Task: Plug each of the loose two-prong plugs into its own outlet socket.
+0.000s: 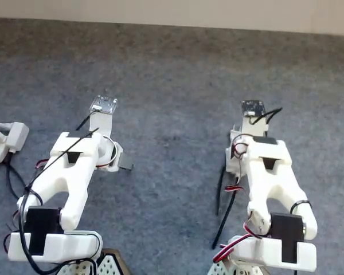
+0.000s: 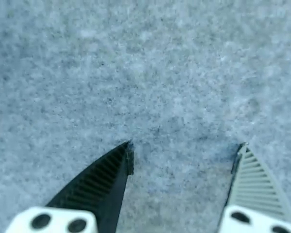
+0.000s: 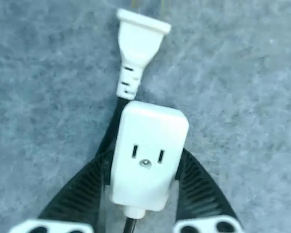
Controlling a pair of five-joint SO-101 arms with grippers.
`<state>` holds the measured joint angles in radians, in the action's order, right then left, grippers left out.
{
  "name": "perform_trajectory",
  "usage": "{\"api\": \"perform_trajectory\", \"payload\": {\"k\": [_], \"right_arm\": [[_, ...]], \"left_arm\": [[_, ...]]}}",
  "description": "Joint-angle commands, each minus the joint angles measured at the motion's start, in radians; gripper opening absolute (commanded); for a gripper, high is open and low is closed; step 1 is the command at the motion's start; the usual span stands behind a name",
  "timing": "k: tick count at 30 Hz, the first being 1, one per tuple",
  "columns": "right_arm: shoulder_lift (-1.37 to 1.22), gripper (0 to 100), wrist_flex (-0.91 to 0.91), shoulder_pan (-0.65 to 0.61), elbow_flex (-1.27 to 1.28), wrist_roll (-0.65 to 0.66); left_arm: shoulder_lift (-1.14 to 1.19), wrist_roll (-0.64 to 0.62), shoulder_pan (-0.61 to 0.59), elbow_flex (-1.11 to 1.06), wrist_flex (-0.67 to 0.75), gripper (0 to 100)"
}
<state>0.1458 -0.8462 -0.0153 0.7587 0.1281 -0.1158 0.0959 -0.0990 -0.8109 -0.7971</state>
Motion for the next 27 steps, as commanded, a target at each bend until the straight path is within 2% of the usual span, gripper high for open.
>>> {"api": "perform_trajectory", "payload": {"k": [1, 5, 8, 10, 16, 19, 24, 27], "right_arm": [[0.222, 0.6, -0.145, -0.012, -0.091, 0.0], [0.432, 0.6, -0.361, -0.191, -0.182, -0.006], [0.401, 0.6, -0.484, -0.389, -0.277, -0.049], [0.344, 0.6, -0.496, -0.518, -0.317, -0.04], [0.232, 0.6, -0.394, -0.817, -0.318, 0.097], [0.234, 0.6, -0.274, -0.937, -0.266, 0.17], [0.234, 1.3, -0.097, -0.98, -0.145, 0.176], [0.234, 10.8, -0.108, -0.987, -0.113, 0.176]], "left_arm": [[-0.035, -0.003, -0.025, 0.005, 0.012, 33], [-0.035, -0.006, -0.091, 0.059, -0.011, 33], [-0.036, -0.006, -0.151, 0.205, -0.232, 33], [-0.036, 0.002, -0.185, 0.288, -0.358, 33], [-0.045, 0.308, -0.303, 0.498, -0.655, 33], [-0.045, 0.428, -0.367, 0.562, -0.726, 33], [-0.045, 0.545, -0.458, 0.585, -0.75, 33], [-0.045, 0.591, -0.463, 0.579, -0.75, 33]]}}
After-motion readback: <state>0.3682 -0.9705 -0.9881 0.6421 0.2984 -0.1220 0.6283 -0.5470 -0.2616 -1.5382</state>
